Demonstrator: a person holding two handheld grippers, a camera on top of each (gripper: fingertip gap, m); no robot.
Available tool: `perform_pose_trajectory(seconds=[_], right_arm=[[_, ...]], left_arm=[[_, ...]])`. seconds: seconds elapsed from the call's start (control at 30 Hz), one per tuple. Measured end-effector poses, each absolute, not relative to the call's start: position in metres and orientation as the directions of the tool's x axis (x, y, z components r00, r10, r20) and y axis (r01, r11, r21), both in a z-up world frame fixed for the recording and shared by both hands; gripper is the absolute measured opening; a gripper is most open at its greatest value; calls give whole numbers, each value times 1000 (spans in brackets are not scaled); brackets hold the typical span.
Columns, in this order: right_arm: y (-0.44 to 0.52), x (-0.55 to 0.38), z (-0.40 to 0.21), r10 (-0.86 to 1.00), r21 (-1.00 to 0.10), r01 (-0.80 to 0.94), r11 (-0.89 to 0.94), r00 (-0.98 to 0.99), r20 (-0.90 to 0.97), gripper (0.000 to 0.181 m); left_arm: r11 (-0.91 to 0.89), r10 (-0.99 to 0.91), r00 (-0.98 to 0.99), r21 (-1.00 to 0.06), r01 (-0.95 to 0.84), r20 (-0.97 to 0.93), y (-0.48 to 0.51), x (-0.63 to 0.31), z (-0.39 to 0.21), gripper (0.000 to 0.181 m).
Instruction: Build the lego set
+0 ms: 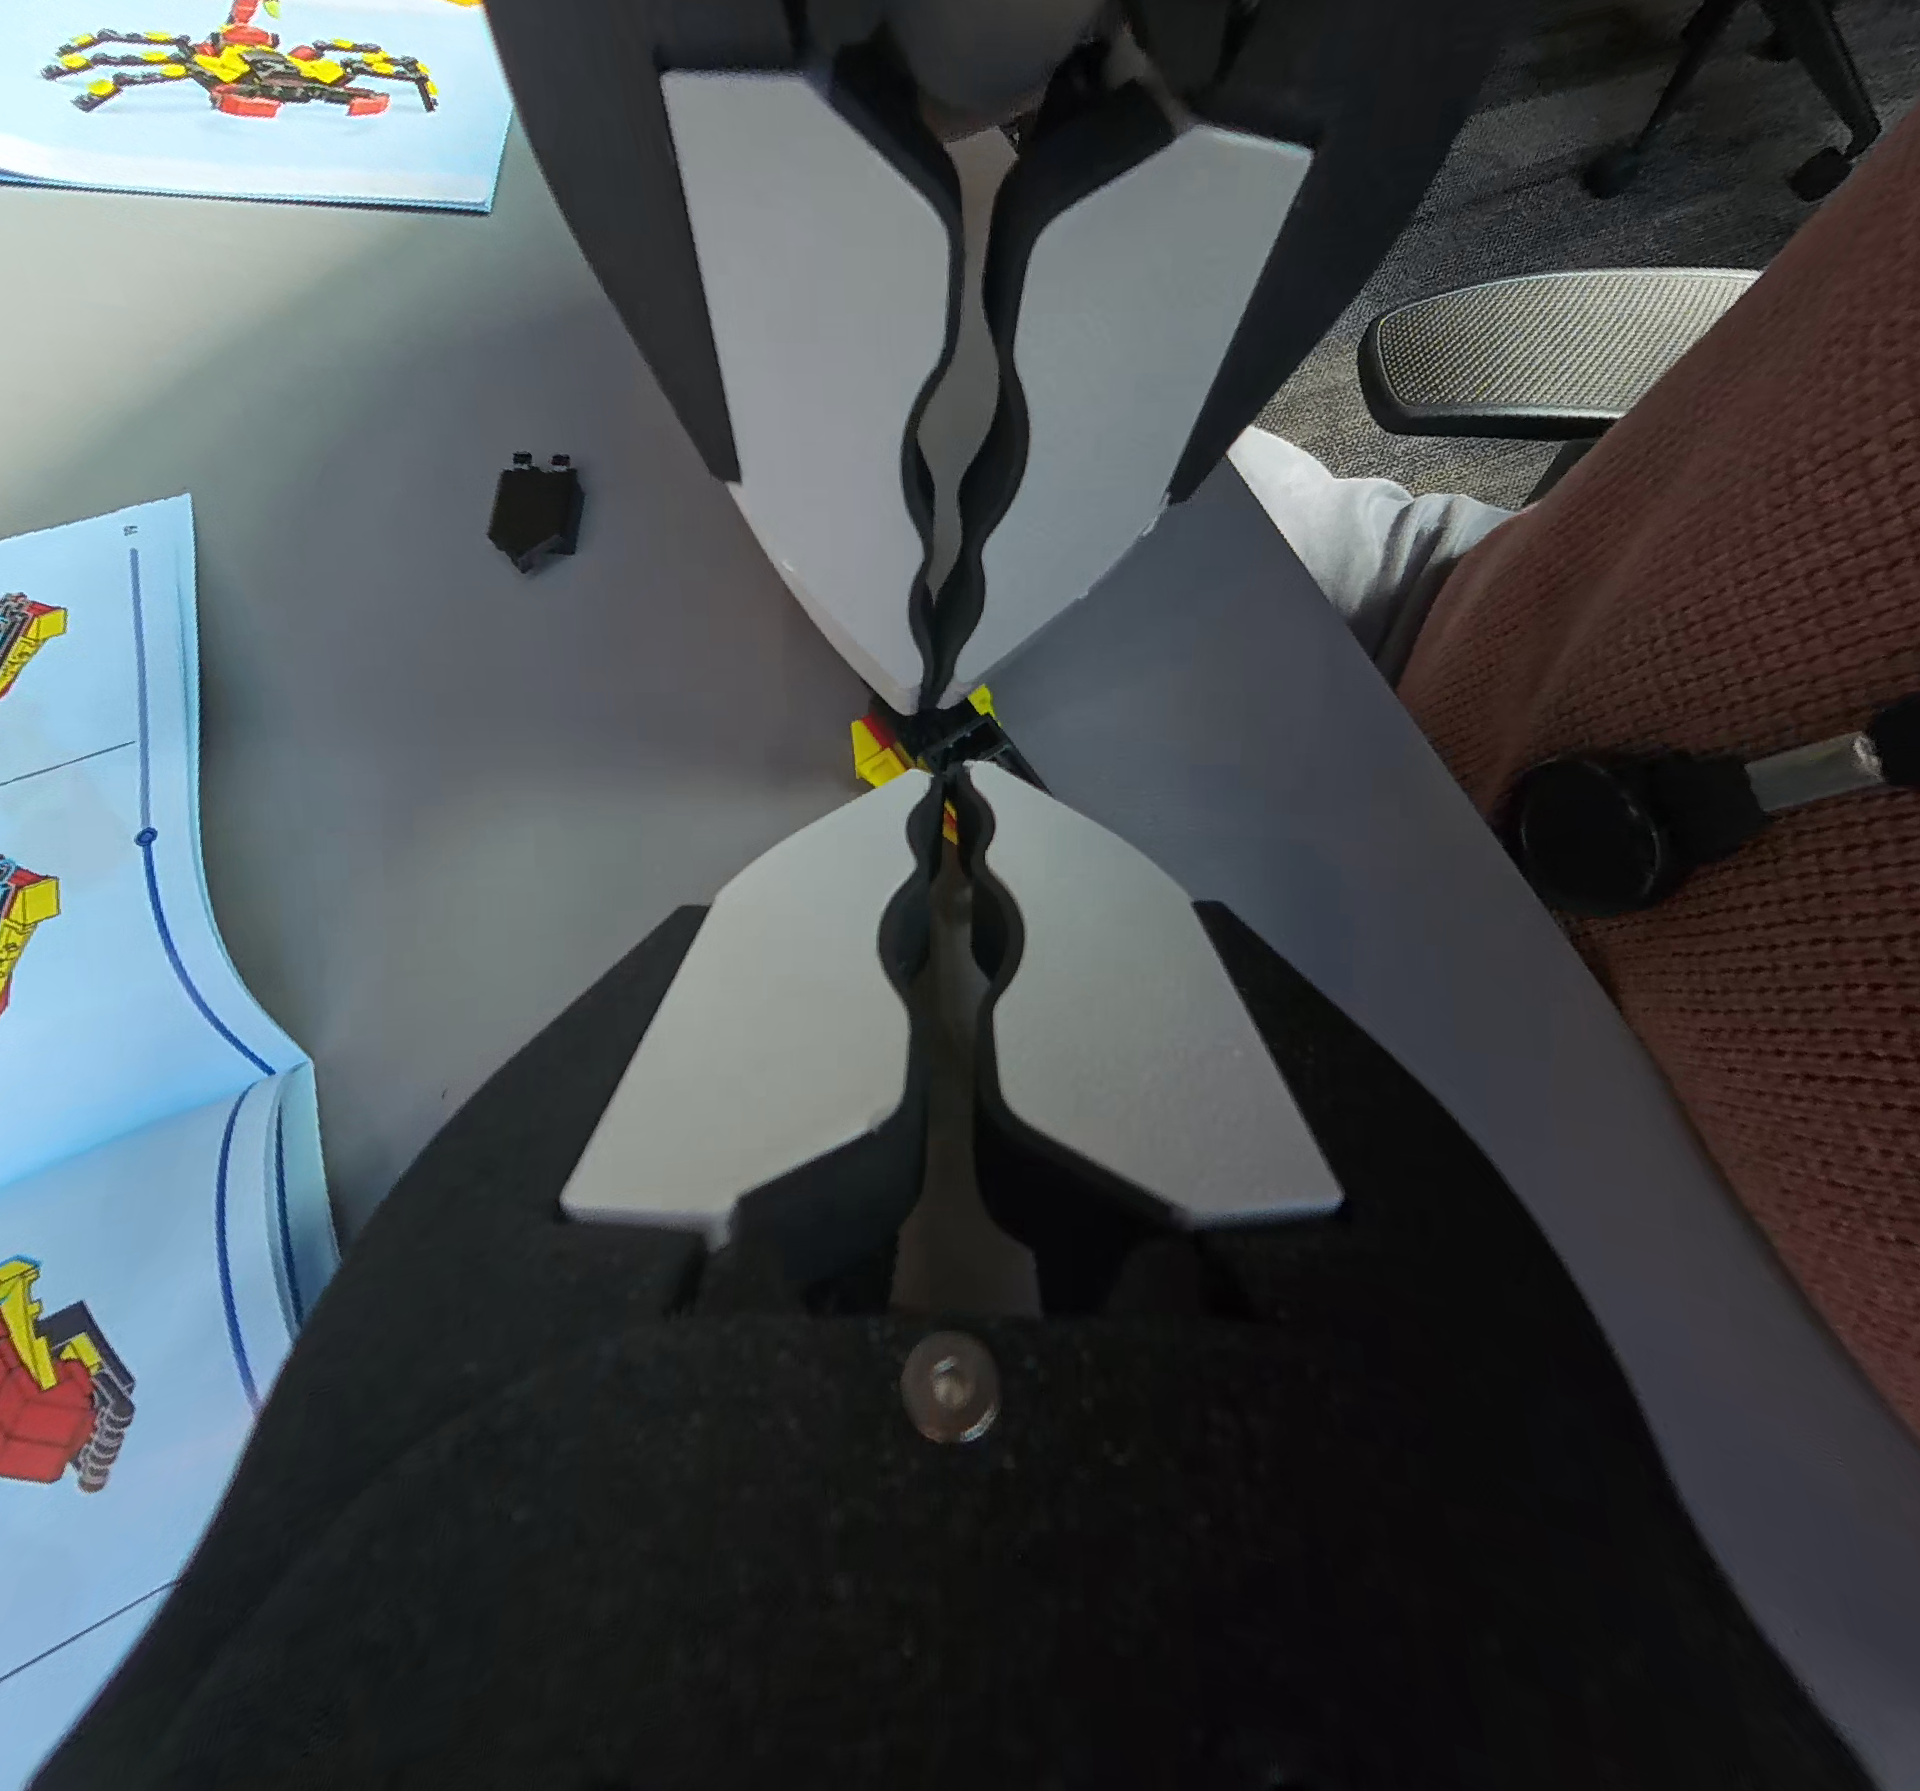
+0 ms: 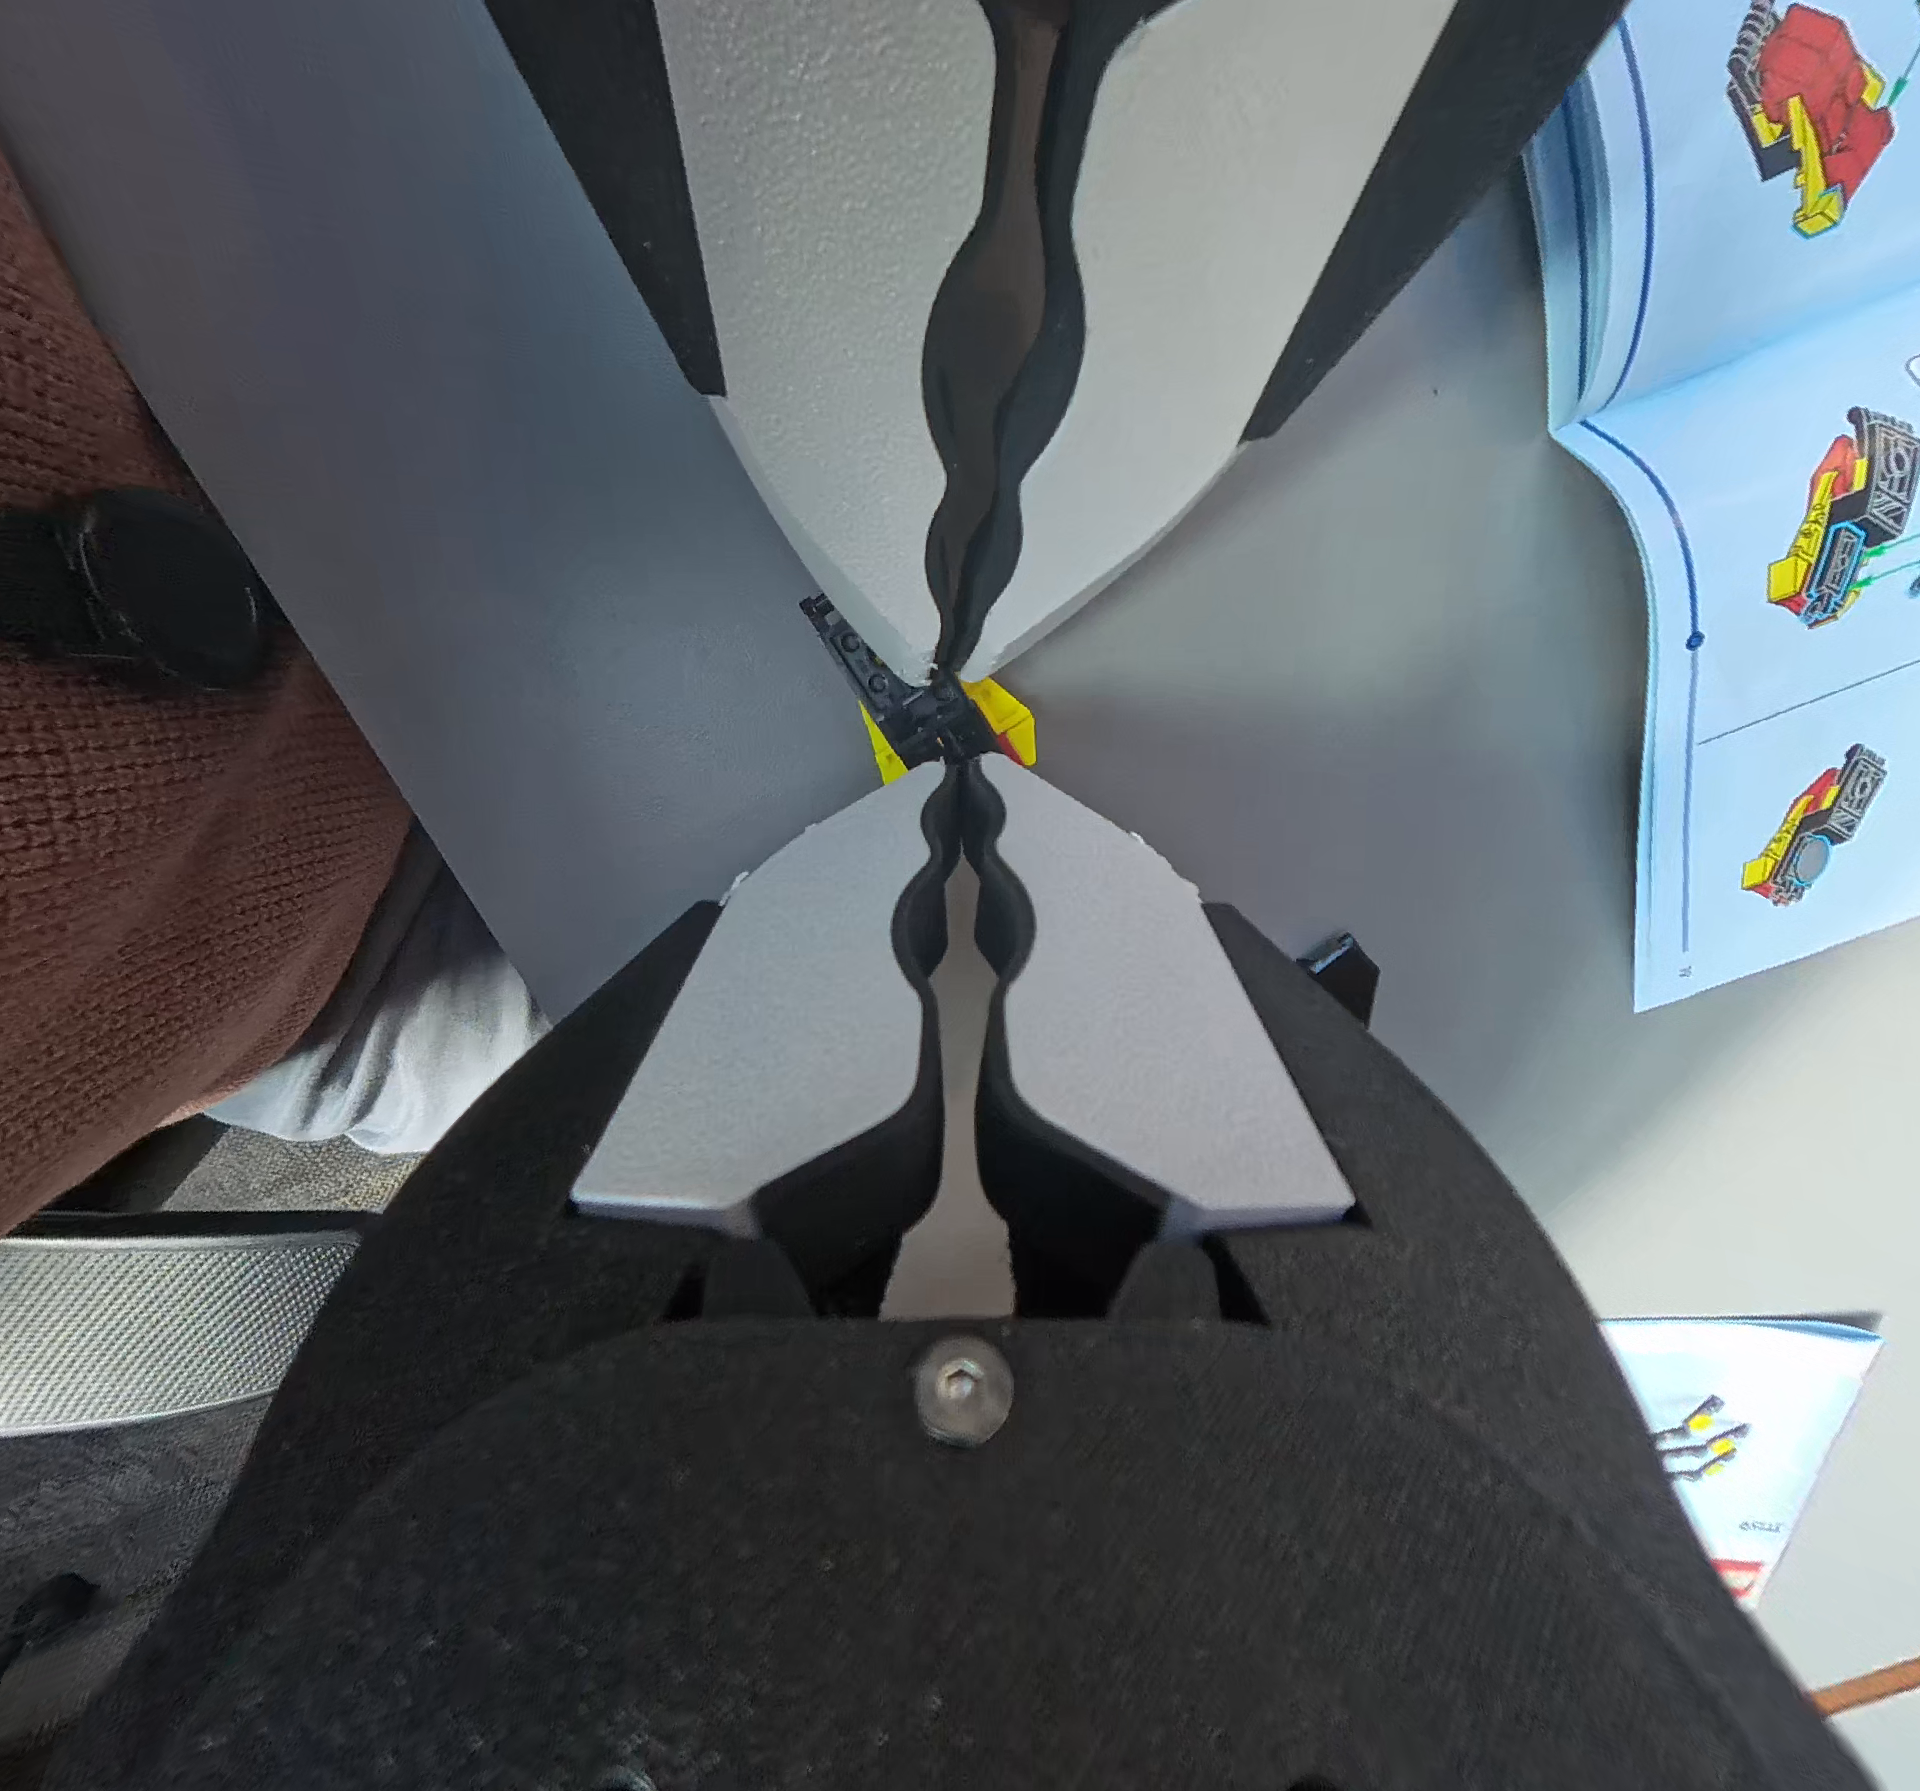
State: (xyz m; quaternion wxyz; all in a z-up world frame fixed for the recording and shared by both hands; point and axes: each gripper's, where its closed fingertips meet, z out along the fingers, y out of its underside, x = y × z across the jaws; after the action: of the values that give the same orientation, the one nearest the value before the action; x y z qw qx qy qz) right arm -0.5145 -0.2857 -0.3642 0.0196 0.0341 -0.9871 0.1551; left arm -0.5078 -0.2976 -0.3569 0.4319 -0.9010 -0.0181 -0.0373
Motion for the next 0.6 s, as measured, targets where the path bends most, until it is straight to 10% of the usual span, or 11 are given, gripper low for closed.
perform_pose_trajectory(seconds=[0.6], right_arm=[[-281, -521, -355, 38, -485, 3, 875, -997, 61, 0]], left_arm=[[-618, -2, 996, -784, 65, 84, -300, -507, -356, 1]])
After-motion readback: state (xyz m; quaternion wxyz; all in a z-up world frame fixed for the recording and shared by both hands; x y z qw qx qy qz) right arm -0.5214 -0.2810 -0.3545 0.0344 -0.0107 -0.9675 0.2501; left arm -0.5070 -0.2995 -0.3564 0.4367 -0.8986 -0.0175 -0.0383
